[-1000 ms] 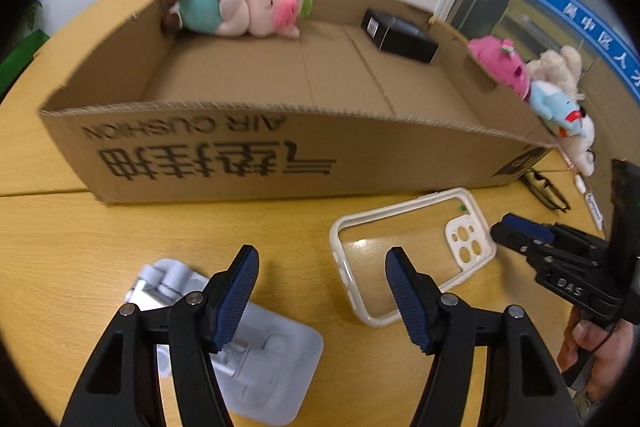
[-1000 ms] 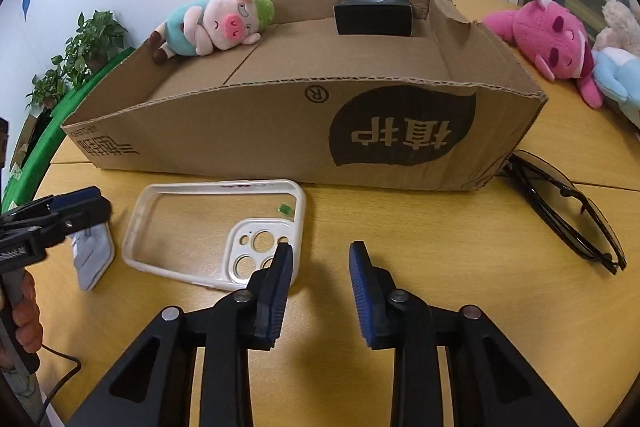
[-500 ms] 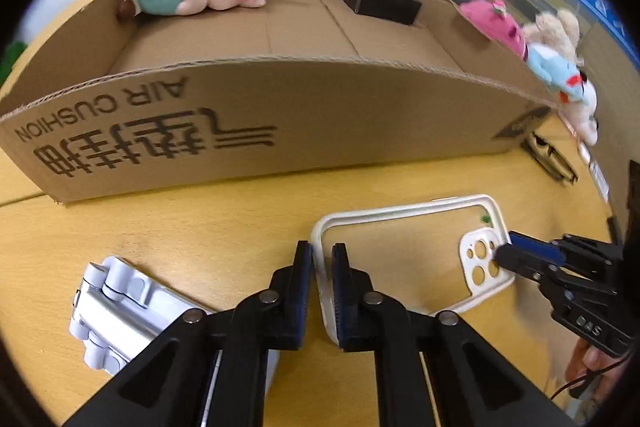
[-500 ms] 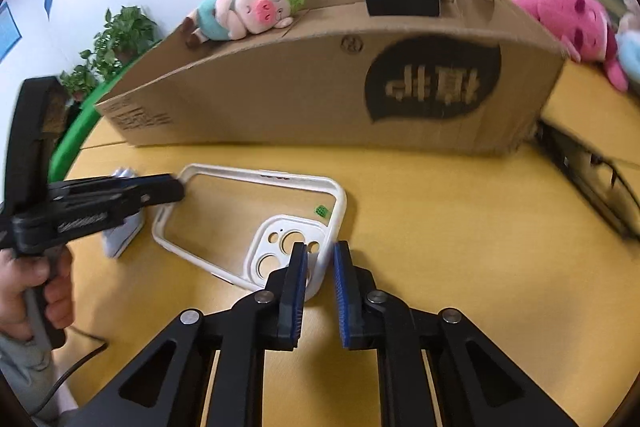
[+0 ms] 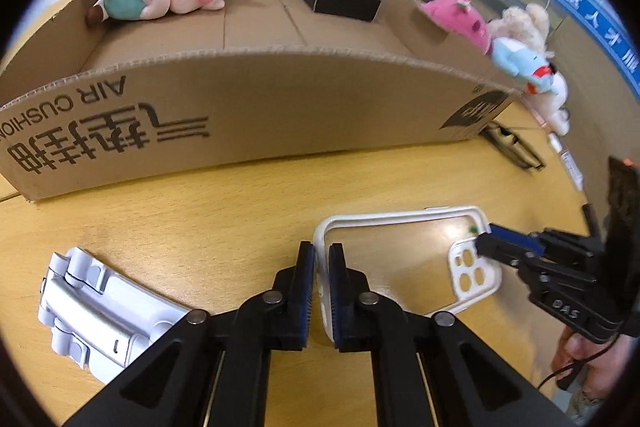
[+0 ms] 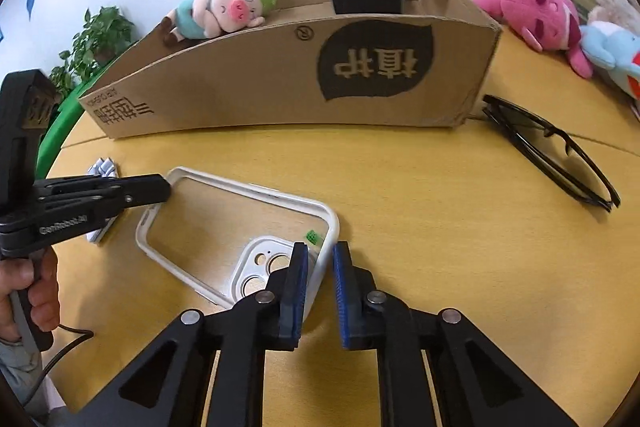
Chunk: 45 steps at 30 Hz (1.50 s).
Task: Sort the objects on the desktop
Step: 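Close the left gripper on the phone case rim and lift it, then carry the white phone case with the left gripper over the cardboard box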
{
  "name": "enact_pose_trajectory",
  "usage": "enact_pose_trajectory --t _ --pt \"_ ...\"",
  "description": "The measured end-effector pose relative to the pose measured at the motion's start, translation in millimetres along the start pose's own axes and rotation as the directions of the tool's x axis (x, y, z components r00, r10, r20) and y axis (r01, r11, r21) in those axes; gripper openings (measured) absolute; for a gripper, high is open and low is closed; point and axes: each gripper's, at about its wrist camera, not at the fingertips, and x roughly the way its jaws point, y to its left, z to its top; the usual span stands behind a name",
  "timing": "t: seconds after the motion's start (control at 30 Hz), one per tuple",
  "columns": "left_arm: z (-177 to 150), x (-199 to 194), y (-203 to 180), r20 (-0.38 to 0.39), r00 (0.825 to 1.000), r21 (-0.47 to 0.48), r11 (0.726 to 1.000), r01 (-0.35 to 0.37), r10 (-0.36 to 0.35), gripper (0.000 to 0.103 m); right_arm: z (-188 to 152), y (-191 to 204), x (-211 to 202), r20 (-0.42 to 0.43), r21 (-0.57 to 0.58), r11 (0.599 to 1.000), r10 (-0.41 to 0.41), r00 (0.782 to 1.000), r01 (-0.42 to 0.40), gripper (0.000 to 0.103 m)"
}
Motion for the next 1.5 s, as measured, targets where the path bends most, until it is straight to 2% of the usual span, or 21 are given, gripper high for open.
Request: enact_pose_trajectory --t 0.07,0.2,0.33,0.5,0.53,0.63,0.77,0.87,0.93,1.0,1.1,1.2,1.3,1.37,1.5 --pt "6 -12 -8 0.040 0.999 0.022 1.000 0.002 -0.003 0.006 1 -1 -6 0.016 0.003 1.000 -0.016 1.000 0.016 0.009" --pt "31 -42 -22 0.145 0.989 0.050 0.998 0.027 -0.034 0.006 15 1 -40 0.110 -0.001 0.999 -0.039 0.993 0.039 0.008" --pt "66 -82 -39 0.275 0.957 0.106 0.992 0.063 -0.090 0.006 40 6 -89 0.239 -0.015 0.997 -0.073 0.968 0.079 0.008" --pt "107 -144 -49 0.429 0.893 0.165 0.984 0.068 -0.134 0.006 90 18 -150 0.391 -0.072 0.986 -0.112 0.914 0.151 0.008" --pt "116 -161 -48 0.466 0.874 0.174 0.983 0.058 -0.134 0.006 103 23 -162 0.424 -0.087 0.984 -0.106 0.899 0.157 0.008" --pt "130 -201 -46 0.548 0.830 0.181 0.984 0.005 -0.105 0.006 135 40 -191 0.504 -0.134 0.978 -0.073 0.861 0.161 0.008" --pt "147 -254 -30 0.654 0.756 0.141 0.986 -0.090 -0.025 0.006 182 79 -216 0.588 -0.227 0.962 0.009 0.809 0.153 0.008" --pt "157 -277 -13 0.684 0.729 0.094 0.985 -0.143 0.040 0.006 213 104 -220 0.608 -0.289 0.949 0.080 0.790 0.127 0.008" --pt "164 -280 2 0.684 0.723 0.057 0.981 -0.185 0.096 0.006 235 117 -212 0.595 -0.323 0.942 0.132 0.793 0.086 0.008" --pt "174 -275 22 0.664 0.731 0.013 0.975 -0.221 0.157 0.006 254 131 -196 0.563 -0.353 0.935 0.185 0.806 0.033 0.008" --pt "190 -255 61 0.603 0.766 -0.066 0.970 -0.232 0.224 0.006 277 151 -157 0.497 -0.392 0.920 0.224 0.838 -0.013 0.008" --pt "204 -224 96 0.522 0.813 -0.122 0.966 -0.229 0.259 0.006 297 160 -98 0.380 -0.397 0.913 0.259 0.888 -0.096 0.008" --pt "217 -180 119 0.413 0.865 -0.135 0.958 -0.251 0.285 0.006 308 157 -33 0.257 -0.366 0.915 0.272 0.927 -0.167 0.008" --pt "219 -146 132 0.323 0.896 -0.136 0.952 -0.274 0.304 0.006 311 150 7 0.181 -0.334 0.921 0.272 0.945 -0.201 0.008" --pt "219 -87 149 0.172 0.936 -0.133 0.949 -0.286 0.307 0.006 307 130 80 0.019 -0.283 0.930 0.250 0.968 -0.235 0.008"
